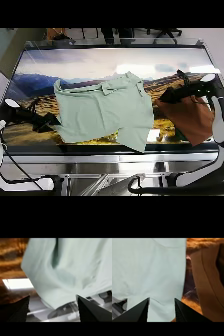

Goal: Fold the shirts.

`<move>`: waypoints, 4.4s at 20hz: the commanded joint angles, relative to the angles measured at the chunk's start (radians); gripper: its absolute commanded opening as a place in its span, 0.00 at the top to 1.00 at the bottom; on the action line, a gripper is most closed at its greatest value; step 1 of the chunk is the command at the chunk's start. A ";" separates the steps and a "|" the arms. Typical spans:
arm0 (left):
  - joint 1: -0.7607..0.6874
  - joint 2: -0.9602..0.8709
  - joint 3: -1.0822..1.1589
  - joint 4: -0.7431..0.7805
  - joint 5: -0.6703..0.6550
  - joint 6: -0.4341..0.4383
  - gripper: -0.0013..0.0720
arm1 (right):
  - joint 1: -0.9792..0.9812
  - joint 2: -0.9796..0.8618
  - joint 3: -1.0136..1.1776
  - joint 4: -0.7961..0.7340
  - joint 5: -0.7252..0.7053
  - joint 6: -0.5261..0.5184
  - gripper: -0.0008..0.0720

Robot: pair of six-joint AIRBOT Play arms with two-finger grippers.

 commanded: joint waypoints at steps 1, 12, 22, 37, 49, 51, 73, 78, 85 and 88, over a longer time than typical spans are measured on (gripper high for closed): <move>0.000 0.050 -0.163 -0.058 0.028 0.060 0.10 | -0.065 0.117 -0.190 -0.007 -0.046 -0.030 0.47; 0.023 0.062 -0.240 -0.160 0.107 0.138 0.96 | 0.039 0.063 -0.340 0.017 -0.184 -0.055 0.26; 0.077 0.062 -0.240 -0.161 0.111 0.137 0.96 | 0.145 -0.014 -0.340 0.027 -0.197 -0.061 0.52; 0.195 0.574 0.892 -0.676 -0.019 0.126 0.97 | 0.110 0.638 0.356 0.518 -0.390 -0.347 0.96; -0.284 0.560 0.898 0.289 0.026 0.058 0.97 | 0.111 0.604 0.494 0.194 -0.321 -0.149 0.97; -0.339 0.448 0.823 0.344 0.038 0.062 0.97 | 0.111 0.504 0.464 0.195 -0.222 -0.103 0.97; -0.235 -0.482 0.977 0.332 0.082 0.200 0.97 | 0.224 -0.353 0.416 0.251 -0.499 -0.204 0.97; -0.234 -0.394 0.888 0.204 -0.073 0.166 0.97 | 0.230 -0.321 0.413 -0.025 -0.323 -0.084 0.97; -0.215 -0.396 0.733 0.214 0.048 0.129 0.97 | 0.293 -0.324 0.383 -0.174 -0.340 -0.070 0.97; -0.214 -0.454 0.782 0.213 0.016 0.129 0.97 | 0.294 -0.328 0.383 -0.186 -0.339 -0.058 0.97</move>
